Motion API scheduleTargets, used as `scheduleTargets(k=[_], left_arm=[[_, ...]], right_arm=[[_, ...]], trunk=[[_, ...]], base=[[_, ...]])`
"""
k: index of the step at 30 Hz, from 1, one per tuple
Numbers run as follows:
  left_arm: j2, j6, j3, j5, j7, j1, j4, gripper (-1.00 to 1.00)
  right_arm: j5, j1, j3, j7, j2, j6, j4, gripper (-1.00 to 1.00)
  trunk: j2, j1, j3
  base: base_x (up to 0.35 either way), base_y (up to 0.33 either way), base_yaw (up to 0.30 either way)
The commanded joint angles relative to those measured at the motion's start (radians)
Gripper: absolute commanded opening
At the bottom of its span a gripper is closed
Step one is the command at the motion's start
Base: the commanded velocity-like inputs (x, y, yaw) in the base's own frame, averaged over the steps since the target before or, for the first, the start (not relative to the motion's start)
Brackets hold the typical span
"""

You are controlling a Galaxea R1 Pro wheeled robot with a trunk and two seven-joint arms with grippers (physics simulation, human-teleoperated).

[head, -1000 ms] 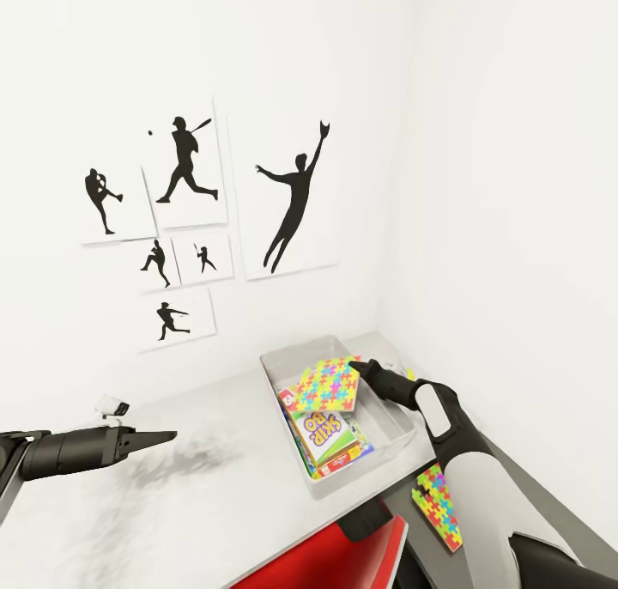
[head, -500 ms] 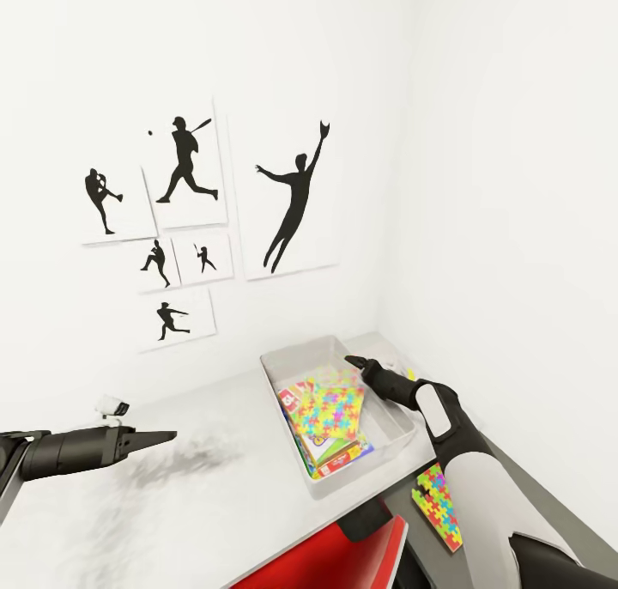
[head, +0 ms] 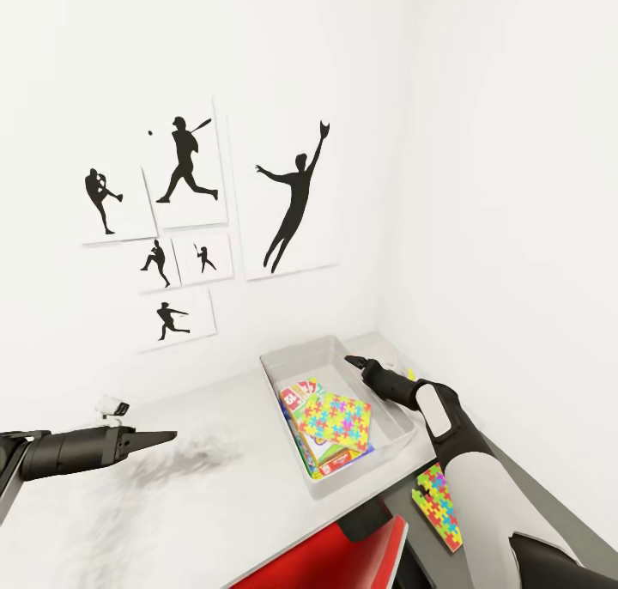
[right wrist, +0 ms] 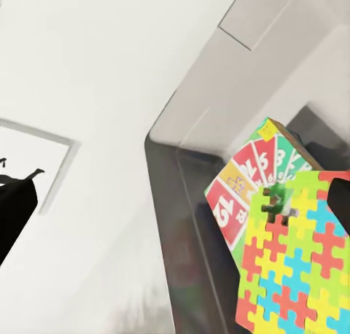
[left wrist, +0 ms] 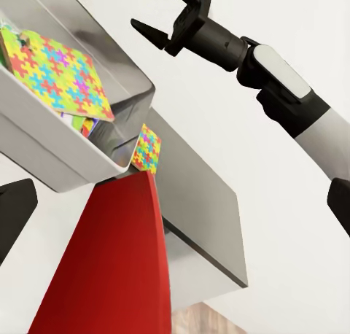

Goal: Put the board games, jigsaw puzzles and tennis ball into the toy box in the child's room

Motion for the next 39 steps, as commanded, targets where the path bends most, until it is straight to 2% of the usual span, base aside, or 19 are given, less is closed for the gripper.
scheduleTargets(k=[1,8,11,15,19,20,25,28,31,33,36,39], left_arm=[[0.0,0.011,0.0,0.0,-0.004,-0.001,0.0,1.0],[0.0,0.011,0.0,0.0,-0.004,-0.001,0.0,1.0],[0.0,0.011,0.0,0.0,-0.004,-0.001,0.0,1.0],[0.0,0.011,0.0,0.0,-0.004,-0.001,0.0,1.0],[0.0,0.011,0.0,0.0,-0.004,-0.001,0.0,1.0],[0.0,0.011,0.0,0.0,-0.004,-0.001,0.0,1.0],[0.0,0.011,0.0,0.0,-0.004,-0.001,0.0,1.0],[0.0,0.011,0.0,0.0,-0.004,-0.001,0.0,1.0],[0.0,0.011,0.001,0.0,-0.004,-0.001,0.0,1.0],[0.0,0.011,0.001,0.0,-0.004,-0.001,0.0,1.0],[0.0,0.011,0.001,0.0,-0.004,-0.001,0.0,1.0],[0.0,0.011,0.001,0.0,-0.004,-0.001,0.0,1.0]], right_arm=[[-0.001,-0.001,-0.007,0.004,0.001,0.008,-0.001,1.0],[-0.001,0.007,-0.007,0.013,0.001,0.01,-0.009,1.0],[-0.001,0.012,-0.004,0.035,0.0,0.016,-0.065,1.0],[-0.001,0.026,-0.003,0.117,-0.002,0.028,-0.183,1.0],[-0.001,0.104,-0.005,0.221,-0.008,0.058,-0.294,1.0],[-0.001,0.141,-0.006,0.261,-0.013,0.068,-0.346,1.0],[-0.001,0.237,-0.021,0.334,-0.02,0.079,-0.465,1.0],[-0.001,0.309,-0.048,0.391,-0.022,0.08,-0.526,1.0],[0.0,0.393,-0.104,0.486,-0.023,0.078,-0.571,1.0],[0.0,0.427,-0.132,0.532,-0.023,0.077,-0.582,1.0],[0.002,0.496,-0.196,0.644,-0.023,0.07,-0.593,1.0],[0.008,0.532,-0.227,0.704,-0.022,0.066,-0.594,1.0]], trunk=[[-0.002,0.001,-0.002],[-0.002,0.001,-0.002],[-0.002,0.001,-0.001],[-0.002,0.001,0.004],[-0.002,0.001,0.01],[-0.002,0.001,0.011],[-0.002,0.001,0.02],[-0.002,0.001,0.024],[-0.002,0.001,0.029],[-0.002,0.001,0.033],[-0.002,0.001,0.037],[-0.002,0.001,0.042]], base=[[0.0,0.0,0.0],[0.0,0.0,0.0],[0.0,0.0,0.0],[0.0,0.0,0.0],[0.0,0.0,0.0],[0.0,0.0,0.0],[0.0,0.0,-0.001],[0.0,0.0,-0.031],[0.0,0.0,-0.056],[0.0,0.0,-0.063],[0.0,0.0,-0.066],[0.0,0.0,-0.068]])
